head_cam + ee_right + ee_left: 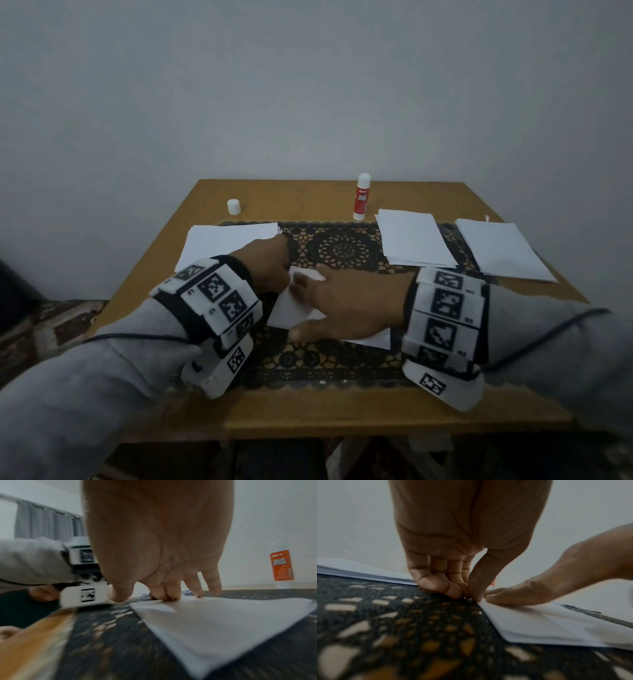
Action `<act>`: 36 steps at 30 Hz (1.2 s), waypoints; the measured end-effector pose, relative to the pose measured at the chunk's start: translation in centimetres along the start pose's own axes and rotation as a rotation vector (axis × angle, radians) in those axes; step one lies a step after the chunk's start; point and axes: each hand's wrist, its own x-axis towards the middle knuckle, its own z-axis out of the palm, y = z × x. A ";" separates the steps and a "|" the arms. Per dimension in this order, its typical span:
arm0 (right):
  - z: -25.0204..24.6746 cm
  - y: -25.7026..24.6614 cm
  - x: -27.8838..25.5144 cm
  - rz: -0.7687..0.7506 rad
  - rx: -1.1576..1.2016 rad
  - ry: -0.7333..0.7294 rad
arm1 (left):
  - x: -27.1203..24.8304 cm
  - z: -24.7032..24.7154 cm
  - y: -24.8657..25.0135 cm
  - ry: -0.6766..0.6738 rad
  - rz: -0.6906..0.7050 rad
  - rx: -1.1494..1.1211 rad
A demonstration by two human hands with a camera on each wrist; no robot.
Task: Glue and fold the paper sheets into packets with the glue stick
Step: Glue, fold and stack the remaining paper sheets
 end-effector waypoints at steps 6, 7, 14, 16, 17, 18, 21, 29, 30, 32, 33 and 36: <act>0.9 1.9 -1.6 0.163 0.013 0.013 | 0.0 0.0 0.0 -0.020 0.004 0.005; 1.3 1.7 -2.0 0.159 0.030 0.008 | 0.0 0.1 0.0 -0.019 0.001 0.008; 3.6 1.8 -6.1 0.131 0.016 -0.038 | 0.3 0.3 -0.4 -0.030 0.000 -0.008; 3.3 3.2 -6.3 0.228 0.041 -0.044 | 0.2 0.4 -0.5 -0.031 0.004 -0.003; 3.4 3.2 -6.6 0.234 0.043 -0.045 | 0.3 0.4 -0.5 -0.030 0.010 -0.001; 3.7 2.8 -6.9 0.210 0.031 -0.046 | 0.4 0.5 -0.5 -0.030 0.016 -0.002; 4.8 1.1 -8.2 0.069 -0.036 -0.068 | 0.5 0.5 -0.6 -0.040 0.021 -0.011; 4.0 3.2 -7.7 0.194 -0.004 -0.065 | 0.6 0.5 -0.8 -0.054 0.026 -0.031; 4.1 2.6 -8.2 0.141 -0.005 -0.075 | 0.6 0.5 -0.8 -0.055 0.026 -0.039; 4.1 2.4 -8.6 0.112 -0.005 -0.078 | 0.7 0.5 -0.9 -0.049 0.027 -0.053; 3.9 2.8 -8.4 0.139 -0.001 -0.069 | 0.7 0.5 -0.8 -0.047 0.028 -0.062; 3.3 4.3 -7.3 0.257 0.014 -0.012 | 0.5 0.5 -0.5 -0.035 0.049 -0.080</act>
